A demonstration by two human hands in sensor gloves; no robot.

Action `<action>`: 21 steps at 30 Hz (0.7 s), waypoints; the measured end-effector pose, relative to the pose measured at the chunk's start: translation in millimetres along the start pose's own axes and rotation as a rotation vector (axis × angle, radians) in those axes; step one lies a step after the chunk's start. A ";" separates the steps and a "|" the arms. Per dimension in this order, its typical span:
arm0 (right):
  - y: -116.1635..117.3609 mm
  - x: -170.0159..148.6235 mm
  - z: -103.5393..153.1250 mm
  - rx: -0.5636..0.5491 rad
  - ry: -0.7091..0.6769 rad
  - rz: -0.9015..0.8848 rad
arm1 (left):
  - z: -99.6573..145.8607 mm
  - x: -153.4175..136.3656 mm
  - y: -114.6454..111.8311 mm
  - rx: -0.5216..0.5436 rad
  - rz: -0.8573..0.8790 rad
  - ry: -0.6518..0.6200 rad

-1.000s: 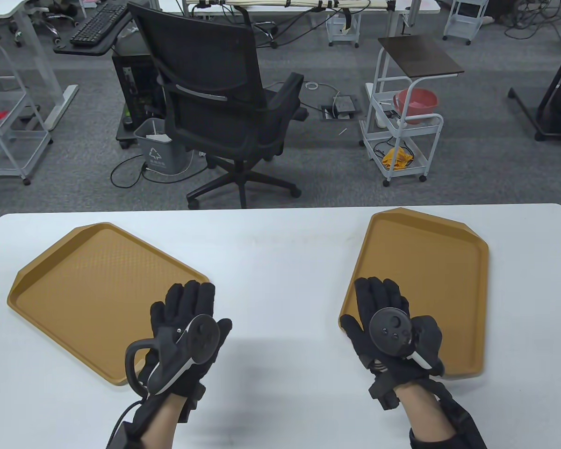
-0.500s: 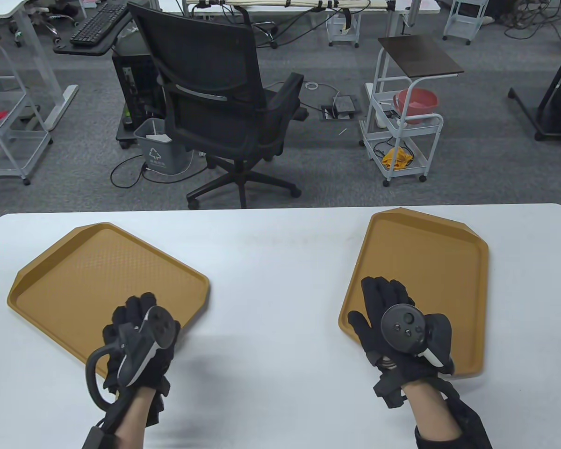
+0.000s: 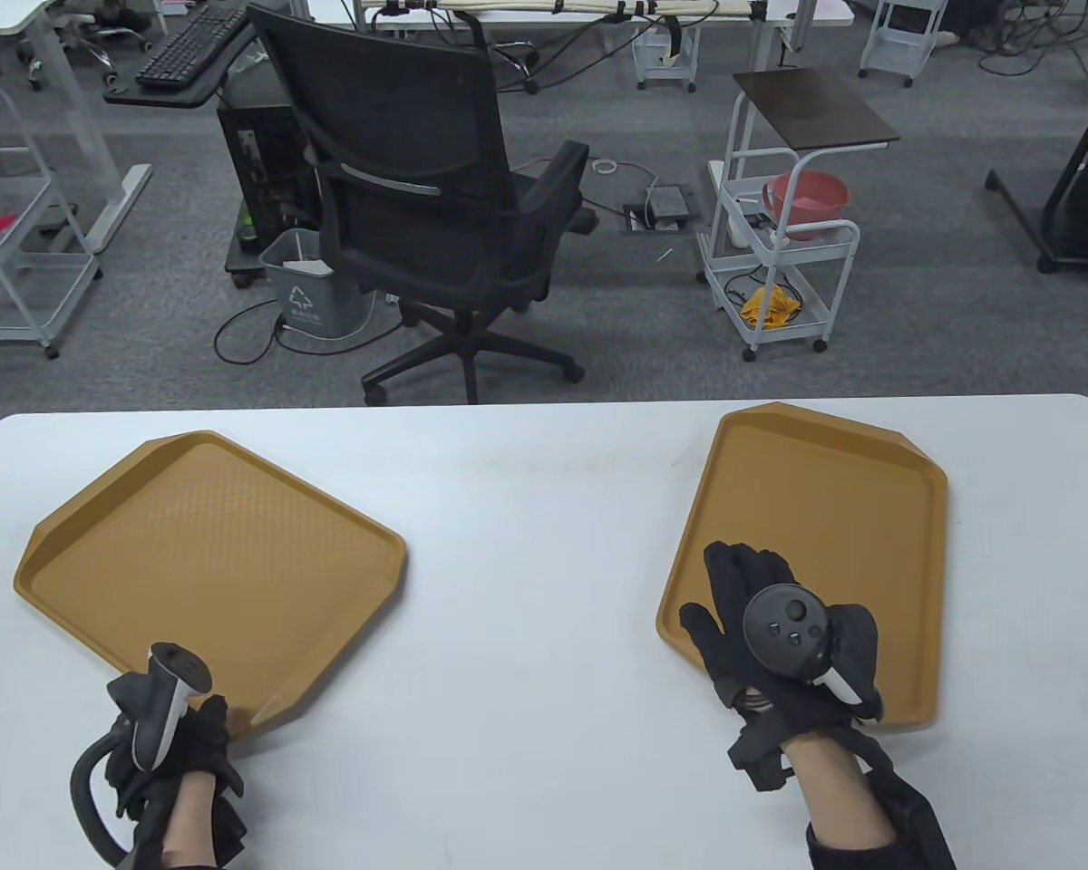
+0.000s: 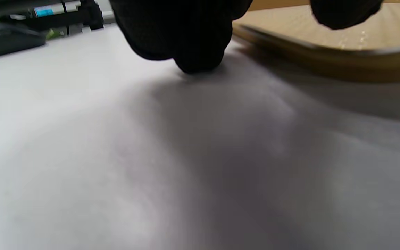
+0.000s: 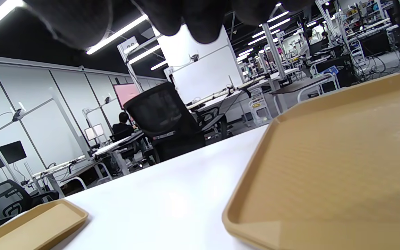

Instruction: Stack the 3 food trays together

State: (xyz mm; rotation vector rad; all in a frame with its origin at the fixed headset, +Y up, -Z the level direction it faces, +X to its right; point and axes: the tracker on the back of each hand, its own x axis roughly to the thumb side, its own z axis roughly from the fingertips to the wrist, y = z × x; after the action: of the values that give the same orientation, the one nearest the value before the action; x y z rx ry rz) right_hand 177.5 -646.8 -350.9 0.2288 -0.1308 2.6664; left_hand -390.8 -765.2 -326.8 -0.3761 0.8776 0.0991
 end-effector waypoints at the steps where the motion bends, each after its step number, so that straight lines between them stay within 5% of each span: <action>1: 0.9 -0.3 -0.3 0.004 0.003 0.003 | -1.8 0.1 -1.1 0.002 0.015 0.004; 12: 5.6 -4.4 -3.3 0.021 0.020 0.030 | -10.5 -5.9 -1.3 0.024 0.229 0.053; 21: 5.0 -7.2 -3.2 0.029 0.034 0.016 | -21.2 -25.3 -8.8 -0.237 0.635 0.020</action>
State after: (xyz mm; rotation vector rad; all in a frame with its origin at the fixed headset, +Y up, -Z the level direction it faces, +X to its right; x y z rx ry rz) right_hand 181.2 -654.0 -355.7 0.1928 -0.0838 2.6877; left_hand -420.4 -779.3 -317.2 -0.3070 0.9824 0.7914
